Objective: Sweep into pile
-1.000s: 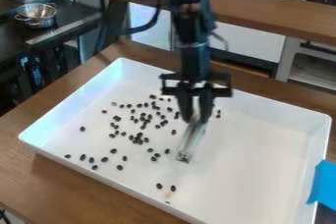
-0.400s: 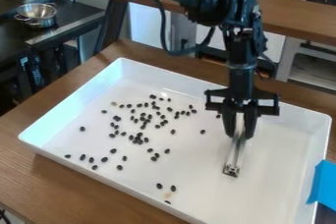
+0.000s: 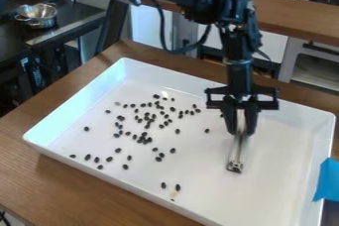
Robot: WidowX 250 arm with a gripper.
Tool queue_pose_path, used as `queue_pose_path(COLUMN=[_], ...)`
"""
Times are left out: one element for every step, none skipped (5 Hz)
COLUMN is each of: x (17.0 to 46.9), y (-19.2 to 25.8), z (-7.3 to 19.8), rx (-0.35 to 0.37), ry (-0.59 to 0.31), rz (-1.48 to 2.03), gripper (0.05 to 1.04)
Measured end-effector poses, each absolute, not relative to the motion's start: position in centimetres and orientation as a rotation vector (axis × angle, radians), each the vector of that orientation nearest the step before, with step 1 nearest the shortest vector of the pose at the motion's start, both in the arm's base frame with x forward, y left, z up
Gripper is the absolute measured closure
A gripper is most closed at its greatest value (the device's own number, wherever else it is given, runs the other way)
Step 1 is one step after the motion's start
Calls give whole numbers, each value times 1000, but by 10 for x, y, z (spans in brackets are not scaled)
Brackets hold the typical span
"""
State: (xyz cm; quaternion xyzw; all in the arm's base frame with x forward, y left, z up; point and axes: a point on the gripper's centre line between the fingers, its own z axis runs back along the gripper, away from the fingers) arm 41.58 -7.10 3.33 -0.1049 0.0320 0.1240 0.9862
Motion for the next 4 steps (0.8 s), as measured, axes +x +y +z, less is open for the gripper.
queue_pose_path(x=[415, 404, 396, 390], y=[-36, -12, 3, 24], z=[33, 34, 34, 33], rx=[-245, -264, -272, -282], ry=[85, 105, 123, 126], rz=[280, 276, 259, 282], gripper=[774, 774, 774, 774])
